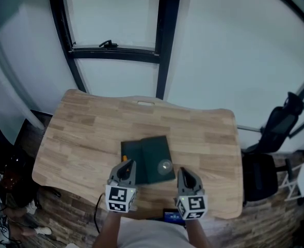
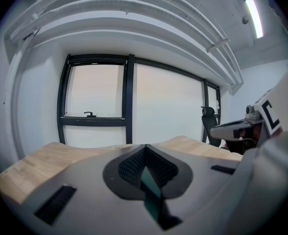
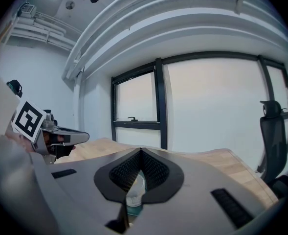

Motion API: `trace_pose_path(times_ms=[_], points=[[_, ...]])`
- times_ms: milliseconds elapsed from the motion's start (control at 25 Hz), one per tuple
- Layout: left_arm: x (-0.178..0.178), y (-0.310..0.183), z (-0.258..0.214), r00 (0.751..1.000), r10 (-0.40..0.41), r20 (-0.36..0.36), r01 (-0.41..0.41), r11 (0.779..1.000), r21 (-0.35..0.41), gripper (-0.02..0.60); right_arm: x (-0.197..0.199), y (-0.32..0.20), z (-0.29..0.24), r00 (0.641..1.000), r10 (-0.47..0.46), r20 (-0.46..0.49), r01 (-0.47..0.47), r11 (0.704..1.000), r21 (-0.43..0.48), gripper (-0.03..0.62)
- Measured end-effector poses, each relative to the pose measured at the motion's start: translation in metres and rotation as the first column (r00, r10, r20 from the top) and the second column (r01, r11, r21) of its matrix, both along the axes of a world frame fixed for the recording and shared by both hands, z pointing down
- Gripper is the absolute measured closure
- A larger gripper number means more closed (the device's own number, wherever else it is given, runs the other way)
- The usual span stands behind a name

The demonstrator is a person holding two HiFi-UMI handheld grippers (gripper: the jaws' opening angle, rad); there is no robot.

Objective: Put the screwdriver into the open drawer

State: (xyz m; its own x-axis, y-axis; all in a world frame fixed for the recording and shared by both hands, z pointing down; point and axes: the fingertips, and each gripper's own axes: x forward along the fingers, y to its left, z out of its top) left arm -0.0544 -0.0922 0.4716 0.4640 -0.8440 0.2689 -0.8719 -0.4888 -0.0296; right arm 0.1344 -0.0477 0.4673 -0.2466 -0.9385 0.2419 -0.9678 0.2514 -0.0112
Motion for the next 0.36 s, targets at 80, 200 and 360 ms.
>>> trace_pose_path(times_ms=[80, 200, 360], points=[[-0.0018, -0.0004, 0.0018, 1.0, -0.006, 0.0, 0.006, 1.0, -0.006, 0.583, -0.0005, -0.0001, 0.0009, 1.0, -0.002, 0.0, 0.002, 1.0, -0.003, 0.597], [-0.0051, -0.0015, 0.0029, 1.0, -0.013, -0.002, 0.013, 1.0, -0.012, 0.583, -0.0021, -0.0003, 0.0014, 1.0, -0.004, 0.0, 0.004, 1.0, -0.002, 0.597], [-0.0062, -0.0009, 0.0061, 1.0, -0.015, -0.004, 0.015, 1.0, -0.027, 0.583, -0.0023, 0.0002, 0.004, 1.0, 0.0, 0.001, 0.0, 1.0, -0.007, 0.597]])
